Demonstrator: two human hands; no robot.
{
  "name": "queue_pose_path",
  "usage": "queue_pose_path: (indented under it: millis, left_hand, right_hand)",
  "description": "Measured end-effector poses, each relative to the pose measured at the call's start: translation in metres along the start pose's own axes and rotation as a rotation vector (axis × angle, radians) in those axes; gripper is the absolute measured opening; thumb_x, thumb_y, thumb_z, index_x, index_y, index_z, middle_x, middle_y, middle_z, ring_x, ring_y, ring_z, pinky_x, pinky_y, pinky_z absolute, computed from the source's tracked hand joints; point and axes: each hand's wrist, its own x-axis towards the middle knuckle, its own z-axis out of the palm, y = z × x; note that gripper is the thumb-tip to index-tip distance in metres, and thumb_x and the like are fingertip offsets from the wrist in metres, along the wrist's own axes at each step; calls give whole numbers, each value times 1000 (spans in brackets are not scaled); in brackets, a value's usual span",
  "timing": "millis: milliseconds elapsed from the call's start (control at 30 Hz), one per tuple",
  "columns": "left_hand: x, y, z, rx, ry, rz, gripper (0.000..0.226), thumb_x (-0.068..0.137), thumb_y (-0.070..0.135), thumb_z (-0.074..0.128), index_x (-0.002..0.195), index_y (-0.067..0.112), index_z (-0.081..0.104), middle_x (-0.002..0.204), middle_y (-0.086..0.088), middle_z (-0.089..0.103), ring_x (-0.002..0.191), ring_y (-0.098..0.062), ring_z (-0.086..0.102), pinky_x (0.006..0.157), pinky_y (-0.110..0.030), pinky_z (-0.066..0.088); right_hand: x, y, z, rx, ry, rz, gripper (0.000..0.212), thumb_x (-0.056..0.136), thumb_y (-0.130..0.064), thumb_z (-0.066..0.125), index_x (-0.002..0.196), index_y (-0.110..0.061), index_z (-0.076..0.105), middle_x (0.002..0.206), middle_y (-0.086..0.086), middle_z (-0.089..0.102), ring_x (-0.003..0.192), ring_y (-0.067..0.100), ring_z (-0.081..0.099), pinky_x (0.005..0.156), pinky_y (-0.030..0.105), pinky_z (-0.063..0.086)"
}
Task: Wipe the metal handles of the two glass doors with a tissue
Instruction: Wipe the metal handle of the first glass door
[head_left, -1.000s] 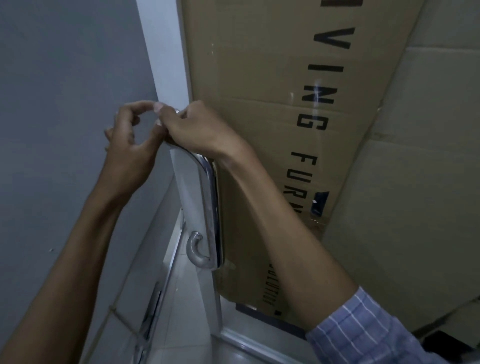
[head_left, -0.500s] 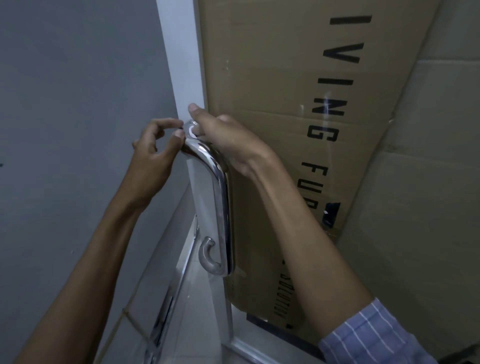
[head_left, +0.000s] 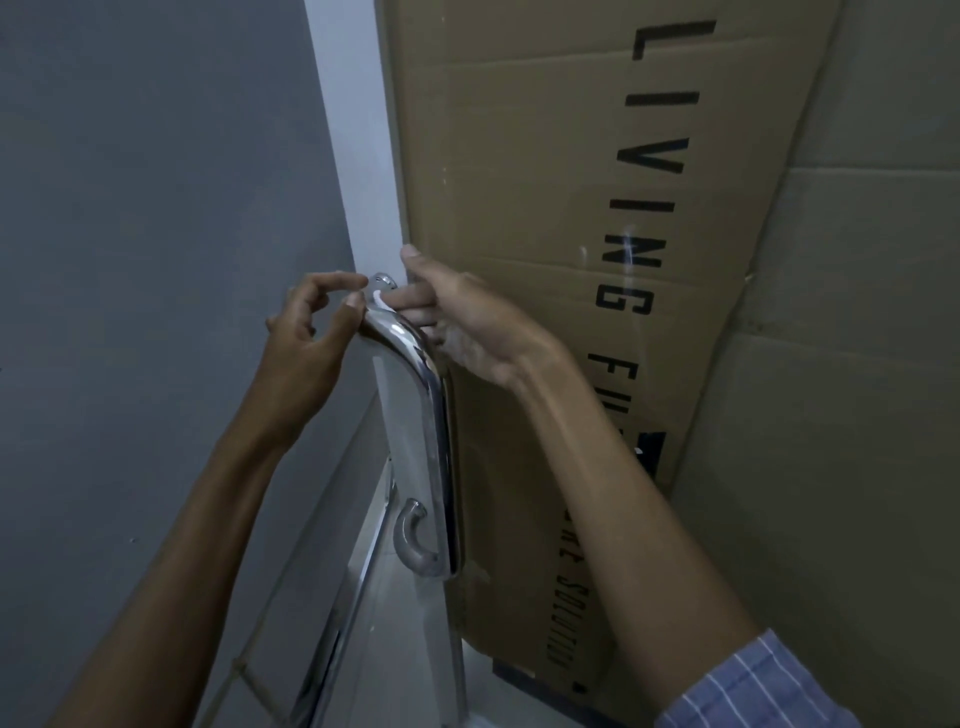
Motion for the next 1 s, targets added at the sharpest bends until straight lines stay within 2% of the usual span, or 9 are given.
queue_pose_path:
  millis: [100,200,267,400,500,600,867,933,1000]
  left_hand:
    - [-1,0,0,-24,-6,3,29,98,59,53,120,44,64,135,7,63,139,-24,49,115,-60,40]
    - [0,1,-1,-10,-1,4,28,97,59,53,119,44,64,136,8,62,139,-22,47,115,-59,40]
    - [1,1,-2,-16,1,10,27,97,58,54,118,45,65,137,6,62,139,-22,48,115,-59,40]
    - [2,4,-2,0,-4,9,26,97,59,54,118,47,64,140,9,60,142,-20,45,116,-59,39]
    - [4,8,-4,51,-17,28,22,99,53,52,118,51,63,144,8,55,143,-19,41,116,-59,38]
    - [5,13,-2,84,-26,65,23,102,43,51,118,52,64,150,10,49,145,-19,39,116,-60,37]
    - [4,12,1,87,-20,71,24,103,41,49,117,50,66,150,11,49,145,-20,41,117,-60,36]
    - [4,11,1,98,-18,71,23,103,43,49,117,49,66,150,10,50,144,-20,42,116,-60,36]
    - [5,9,-1,98,-11,68,23,103,43,50,119,46,66,148,11,51,144,-19,42,117,-59,37]
  right_hand:
    - [4,0,7,5,-4,36,75,85,-71,60,113,-2,70,105,12,72,93,21,71,90,42,57]
    - [1,5,-1,-88,41,9,62,101,-62,49,114,-7,75,94,5,73,76,13,65,71,28,48]
    - [1,9,-8,-86,58,-16,57,106,-54,45,107,-8,78,88,4,74,72,11,63,71,24,46]
    - [1,9,-4,-160,89,-59,58,102,-58,48,111,-11,80,100,1,81,97,11,75,102,35,53]
    - [-2,14,-10,-155,134,-95,54,105,-51,48,109,-9,81,99,3,81,102,16,76,109,42,51]
    - [-9,12,-10,-147,142,-120,53,106,-48,49,109,-7,81,96,5,81,100,18,77,107,42,53]
    - [-23,14,-16,-232,231,-197,49,107,-43,53,98,-4,82,93,10,81,86,7,75,80,18,53]
    - [-26,17,-17,-267,234,-215,57,107,-41,52,97,9,77,95,18,79,79,-1,73,70,11,49]
    - [-31,20,-23,-306,234,-217,65,108,-43,51,98,19,71,95,21,78,74,-5,71,72,16,49]
